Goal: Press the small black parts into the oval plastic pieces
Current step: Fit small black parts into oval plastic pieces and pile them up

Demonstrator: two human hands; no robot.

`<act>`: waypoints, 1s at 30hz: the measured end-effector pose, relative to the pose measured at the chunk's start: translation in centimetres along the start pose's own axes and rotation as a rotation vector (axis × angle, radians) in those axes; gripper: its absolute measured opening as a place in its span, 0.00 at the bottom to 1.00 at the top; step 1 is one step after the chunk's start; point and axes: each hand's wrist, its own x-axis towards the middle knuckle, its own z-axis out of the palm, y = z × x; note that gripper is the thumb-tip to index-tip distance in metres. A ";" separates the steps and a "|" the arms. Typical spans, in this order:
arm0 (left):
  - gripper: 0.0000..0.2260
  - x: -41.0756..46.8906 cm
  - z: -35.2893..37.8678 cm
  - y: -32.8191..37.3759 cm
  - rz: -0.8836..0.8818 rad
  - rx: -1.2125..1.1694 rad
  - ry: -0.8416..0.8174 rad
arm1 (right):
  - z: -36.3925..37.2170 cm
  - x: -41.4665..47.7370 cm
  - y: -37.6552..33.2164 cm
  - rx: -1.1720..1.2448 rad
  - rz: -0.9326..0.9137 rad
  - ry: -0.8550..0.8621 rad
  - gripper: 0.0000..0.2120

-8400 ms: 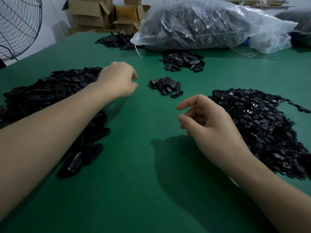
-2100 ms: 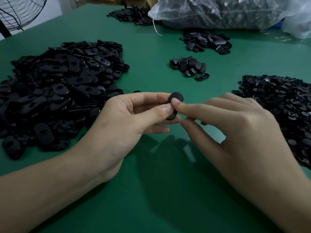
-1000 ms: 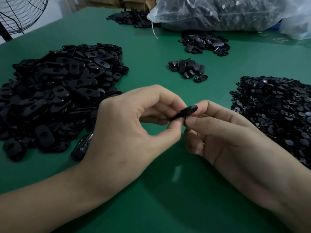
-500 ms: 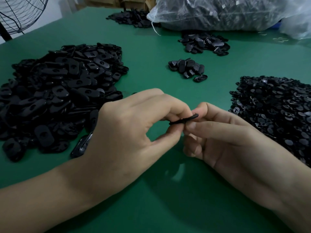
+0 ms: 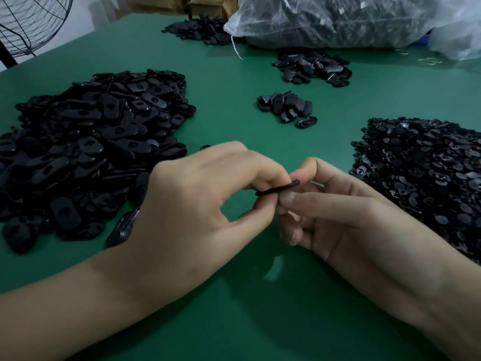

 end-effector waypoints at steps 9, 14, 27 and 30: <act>0.06 0.4 -0.1 -1.4 -0.376 -0.428 -0.012 | 0.2 0.3 0.0 -0.333 -0.192 0.200 0.05; 0.17 0.2 -0.2 -2.0 -0.371 -0.437 -0.091 | -0.2 0.4 0.1 -0.383 -0.159 0.238 0.08; 0.22 1.8 -1.0 -3.1 -0.275 -0.324 -0.262 | -1.0 0.4 -0.2 -0.265 -0.105 0.220 0.09; 0.22 4.3 -2.1 -3.9 -0.256 -0.188 -0.258 | -1.2 0.6 -0.3 -0.292 -0.130 0.283 0.05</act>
